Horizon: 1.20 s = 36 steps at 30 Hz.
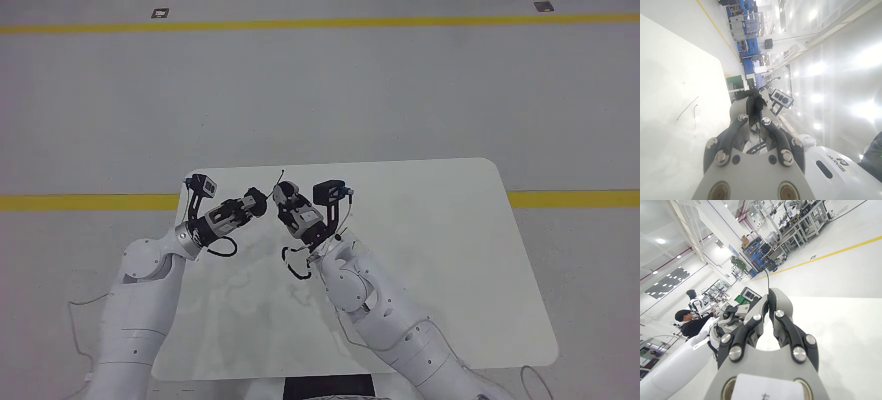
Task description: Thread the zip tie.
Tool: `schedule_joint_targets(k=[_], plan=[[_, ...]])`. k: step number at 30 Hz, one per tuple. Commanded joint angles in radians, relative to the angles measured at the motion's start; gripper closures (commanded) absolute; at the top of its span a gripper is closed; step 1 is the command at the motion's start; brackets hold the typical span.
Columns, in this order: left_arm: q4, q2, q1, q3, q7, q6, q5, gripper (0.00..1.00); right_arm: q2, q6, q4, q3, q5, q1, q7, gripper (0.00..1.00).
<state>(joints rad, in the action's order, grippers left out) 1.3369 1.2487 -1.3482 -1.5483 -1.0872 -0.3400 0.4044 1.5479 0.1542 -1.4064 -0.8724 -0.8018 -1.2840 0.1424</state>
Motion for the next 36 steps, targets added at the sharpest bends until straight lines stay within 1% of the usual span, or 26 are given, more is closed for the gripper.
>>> schedule_joint_targets(k=[1,8,17,18,19,20,21,22,23,24,25,26,28,31,34,35,36], plan=[[0.000,0.000,0.000,0.001,-0.002,0.000,0.000,1.00,0.000,0.004,0.001,0.000,-0.002,0.000,-0.001,1.00],[0.000,0.002,0.004,0.002,-0.006,0.000,0.006,1.00,0.002,0.019,0.005,0.003,0.002,0.002,-0.015,1.00],[-0.007,0.003,0.008,-0.003,-0.012,0.000,0.006,1.00,0.005,0.017,0.008,0.003,-0.001,0.003,-0.016,1.00],[-0.007,0.003,0.008,-0.003,-0.013,0.000,0.006,1.00,0.005,0.016,0.008,0.003,-0.001,0.003,-0.018,0.93],[-0.008,0.002,0.008,-0.004,-0.014,0.000,0.006,1.00,0.006,0.014,0.007,0.002,0.000,0.003,-0.018,0.61],[-0.009,0.002,0.009,-0.004,-0.015,0.000,0.006,1.00,0.006,0.012,0.007,0.002,0.000,0.003,-0.019,0.32],[-0.010,0.002,0.009,-0.005,-0.015,0.000,0.006,1.00,0.006,0.011,0.006,0.002,0.000,0.004,-0.019,0.26],[-0.011,0.002,0.009,-0.005,-0.015,0.000,0.006,1.00,0.007,0.010,0.006,0.002,0.000,0.004,-0.018,0.26],[-0.011,0.002,0.010,-0.005,-0.016,0.000,0.005,1.00,0.007,0.009,0.005,0.002,-0.001,0.005,-0.017,0.22],[-0.011,0.002,0.010,-0.006,-0.016,0.000,0.005,1.00,0.008,0.009,0.005,0.002,-0.003,0.006,-0.015,0.24],[-0.012,0.002,0.011,-0.006,-0.017,0.000,0.004,1.00,0.008,0.009,0.004,0.002,-0.005,0.007,-0.013,0.29],[-0.013,0.002,0.011,-0.006,-0.017,0.000,0.003,1.00,0.008,0.009,0.003,0.002,-0.007,0.007,-0.012,0.30],[-0.015,0.002,0.012,-0.006,-0.017,0.000,0.002,1.00,0.009,0.009,0.002,0.001,-0.012,0.009,-0.010,0.51],[-0.016,0.002,0.013,-0.005,-0.017,0.000,0.002,1.00,0.009,0.008,-0.001,-0.002,-0.018,0.010,-0.008,0.55],[-0.018,0.002,0.013,-0.004,-0.017,0.000,0.001,1.00,0.009,0.006,-0.004,-0.004,-0.026,0.011,-0.007,0.57],[-0.018,0.002,0.014,-0.004,-0.016,0.000,0.001,1.00,0.009,0.006,-0.005,-0.005,-0.029,0.011,-0.006,0.60],[-0.018,0.002,0.014,-0.004,-0.016,0.000,0.000,1.00,0.009,0.006,-0.006,-0.005,-0.031,0.011,-0.005,0.61]])
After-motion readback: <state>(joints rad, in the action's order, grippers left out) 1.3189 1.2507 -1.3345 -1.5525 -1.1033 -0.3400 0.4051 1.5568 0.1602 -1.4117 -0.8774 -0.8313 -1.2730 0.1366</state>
